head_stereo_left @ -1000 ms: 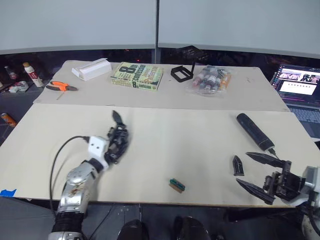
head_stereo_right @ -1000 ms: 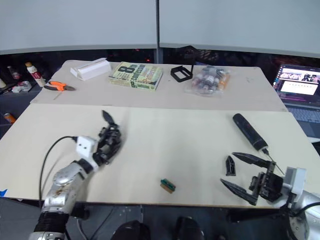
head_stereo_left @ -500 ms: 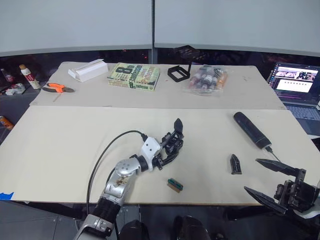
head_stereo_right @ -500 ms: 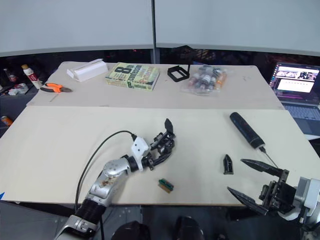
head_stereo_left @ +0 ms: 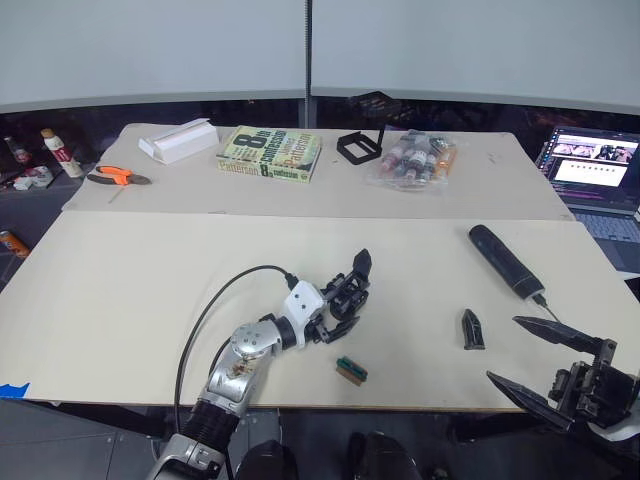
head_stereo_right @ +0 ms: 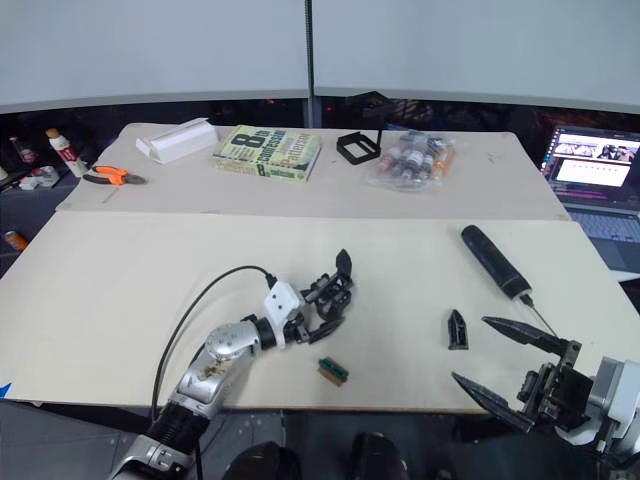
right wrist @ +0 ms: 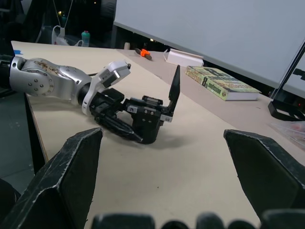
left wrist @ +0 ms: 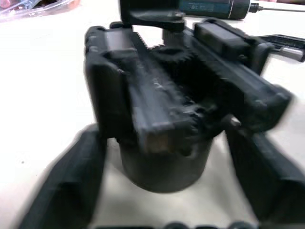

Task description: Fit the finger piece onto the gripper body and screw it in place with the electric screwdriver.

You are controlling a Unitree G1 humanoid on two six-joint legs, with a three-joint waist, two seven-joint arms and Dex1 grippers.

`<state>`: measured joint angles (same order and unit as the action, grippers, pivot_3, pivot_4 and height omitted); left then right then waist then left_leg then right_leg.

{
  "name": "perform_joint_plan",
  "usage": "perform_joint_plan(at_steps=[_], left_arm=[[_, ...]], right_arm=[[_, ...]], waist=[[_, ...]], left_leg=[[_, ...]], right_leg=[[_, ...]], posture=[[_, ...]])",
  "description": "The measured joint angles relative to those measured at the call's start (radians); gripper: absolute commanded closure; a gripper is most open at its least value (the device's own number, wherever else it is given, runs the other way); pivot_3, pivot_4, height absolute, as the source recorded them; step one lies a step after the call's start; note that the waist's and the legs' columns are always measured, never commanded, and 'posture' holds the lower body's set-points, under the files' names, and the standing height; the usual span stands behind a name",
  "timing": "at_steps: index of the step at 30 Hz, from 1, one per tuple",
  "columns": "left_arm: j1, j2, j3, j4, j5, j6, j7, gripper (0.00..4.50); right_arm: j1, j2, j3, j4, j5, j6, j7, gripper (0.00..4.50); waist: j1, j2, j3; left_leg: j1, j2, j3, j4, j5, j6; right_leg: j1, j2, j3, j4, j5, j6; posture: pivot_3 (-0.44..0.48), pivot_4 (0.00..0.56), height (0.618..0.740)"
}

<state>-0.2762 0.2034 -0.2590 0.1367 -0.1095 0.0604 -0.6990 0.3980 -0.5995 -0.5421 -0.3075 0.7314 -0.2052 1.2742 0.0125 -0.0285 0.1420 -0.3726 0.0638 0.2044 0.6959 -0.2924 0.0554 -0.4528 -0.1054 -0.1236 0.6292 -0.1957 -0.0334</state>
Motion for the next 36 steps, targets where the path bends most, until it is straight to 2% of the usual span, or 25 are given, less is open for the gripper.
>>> perform_joint_plan(at_steps=[6, 11, 20, 30, 33, 36], left_arm=[[0.020, 0.077, 0.020, -0.063, -0.041, 0.048, -0.067, 0.04], [-0.028, 0.124, 0.055, -0.024, -0.079, 0.038, -0.153, 0.04], [-0.254, 0.107, 0.025, 0.295, -0.086, -0.074, -0.409, 0.04], [-0.477, 0.026, 0.007, 0.716, -0.008, -0.315, -0.573, 0.04], [-0.509, 0.008, 0.006, 0.788, 0.006, -0.361, -0.590, 0.87], [-0.525, 0.003, 0.011, 0.829, 0.016, -0.402, -0.597, 2.18]], right_arm=[[0.015, -0.015, -0.010, -0.019, 0.021, 0.034, -0.011, 0.00], [0.027, -0.016, -0.022, -0.031, 0.029, 0.042, -0.014, 0.00], [0.056, -0.015, -0.029, -0.058, 0.030, 0.057, -0.031, 0.00], [0.099, -0.016, -0.070, -0.099, 0.037, 0.064, -0.044, 0.00], [0.103, -0.017, -0.077, -0.104, 0.037, 0.069, -0.052, 0.00], [0.108, -0.017, -0.081, -0.119, 0.037, 0.072, -0.057, 0.00]], waist=[[0.001, 0.001, 0.000], [0.004, 0.001, 0.000], [0.008, 0.001, 0.000], [0.001, 0.000, 0.000], [-0.001, 0.000, 0.000], [-0.001, 0.000, 0.000]], left_leg=[[0.000, 0.000, -0.001, 0.000, 0.000, 0.000], [0.000, 0.000, -0.001, 0.001, 0.000, 0.000], [-0.001, -0.002, -0.001, 0.001, 0.000, -0.001], [-0.004, -0.003, -0.004, 0.004, -0.003, 0.005], [-0.004, -0.003, -0.005, 0.004, -0.003, 0.006], [-0.005, -0.003, -0.006, 0.004, -0.004, 0.007]], right_leg=[[0.000, 0.000, 0.000, 0.000, 0.000, 0.000], [0.001, -0.001, -0.001, 0.000, 0.000, 0.000], [0.001, 0.000, -0.002, -0.001, 0.000, 0.001], [0.001, -0.001, -0.003, -0.001, 0.000, 0.001], [0.001, -0.001, -0.003, -0.001, 0.000, 0.001], [0.001, -0.001, -0.004, -0.001, -0.001, 0.001]], posture=[[0.000, 0.150, 0.740], [0.000, 0.150, 0.740], [0.000, 0.150, 0.740], [0.000, 0.150, 0.740], [0.000, 0.150, 0.740], [0.000, 0.150, 0.740]])
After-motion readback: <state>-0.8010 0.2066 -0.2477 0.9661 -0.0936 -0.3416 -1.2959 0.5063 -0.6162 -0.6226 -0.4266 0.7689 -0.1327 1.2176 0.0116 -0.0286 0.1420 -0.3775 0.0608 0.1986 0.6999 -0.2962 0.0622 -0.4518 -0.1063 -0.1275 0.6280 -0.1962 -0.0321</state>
